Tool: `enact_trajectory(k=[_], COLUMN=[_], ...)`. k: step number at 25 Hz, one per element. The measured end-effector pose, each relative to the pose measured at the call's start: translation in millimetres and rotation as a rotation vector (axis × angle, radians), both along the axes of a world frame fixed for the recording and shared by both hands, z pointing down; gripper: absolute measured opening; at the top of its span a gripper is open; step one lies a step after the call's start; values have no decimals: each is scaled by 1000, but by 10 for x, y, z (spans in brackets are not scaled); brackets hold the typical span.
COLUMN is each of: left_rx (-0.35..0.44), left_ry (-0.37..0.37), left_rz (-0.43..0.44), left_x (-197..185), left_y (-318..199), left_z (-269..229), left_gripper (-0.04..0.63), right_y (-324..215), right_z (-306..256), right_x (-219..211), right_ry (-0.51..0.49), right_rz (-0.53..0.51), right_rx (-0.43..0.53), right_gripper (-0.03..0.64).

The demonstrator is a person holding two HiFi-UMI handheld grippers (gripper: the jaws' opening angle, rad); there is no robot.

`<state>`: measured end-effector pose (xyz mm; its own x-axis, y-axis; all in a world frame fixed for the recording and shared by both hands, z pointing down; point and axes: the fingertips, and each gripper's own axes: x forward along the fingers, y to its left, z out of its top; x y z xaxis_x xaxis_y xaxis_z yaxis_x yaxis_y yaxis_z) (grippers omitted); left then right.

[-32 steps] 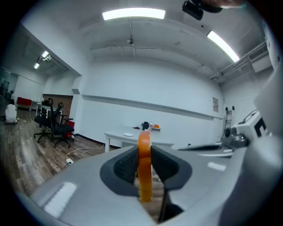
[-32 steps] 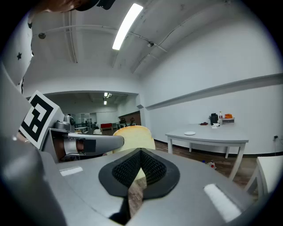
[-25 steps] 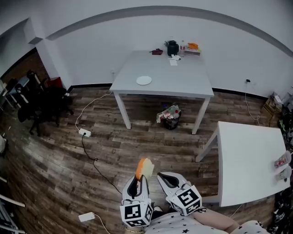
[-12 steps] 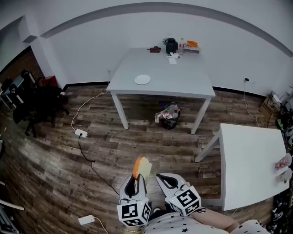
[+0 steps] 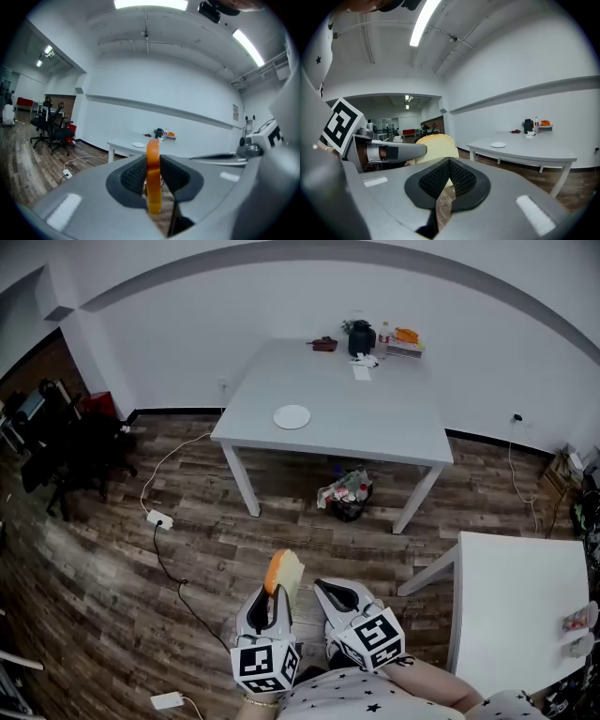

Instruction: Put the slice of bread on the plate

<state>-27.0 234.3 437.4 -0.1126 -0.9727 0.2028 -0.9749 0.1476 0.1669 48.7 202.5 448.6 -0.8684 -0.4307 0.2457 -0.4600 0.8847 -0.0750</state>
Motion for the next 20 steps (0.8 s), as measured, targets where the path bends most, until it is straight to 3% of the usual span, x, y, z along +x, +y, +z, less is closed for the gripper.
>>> enact_trajectory(k=[11,20], left_rx=[6,-12], left_ry=[31,36], left_rz=[-1,-22], left_x=[-41,-117], left_y=[-1367,-1999], left_z=[-21,-11], left_gripper=[89,89], right_y=[-1281,-1985], right_z=[-30,-32], right_x=[-151,-190], right_ry=[3,-22], right_rz=[-35,-19], right_rx=[18,-14], right_gripper=[-2,-2])
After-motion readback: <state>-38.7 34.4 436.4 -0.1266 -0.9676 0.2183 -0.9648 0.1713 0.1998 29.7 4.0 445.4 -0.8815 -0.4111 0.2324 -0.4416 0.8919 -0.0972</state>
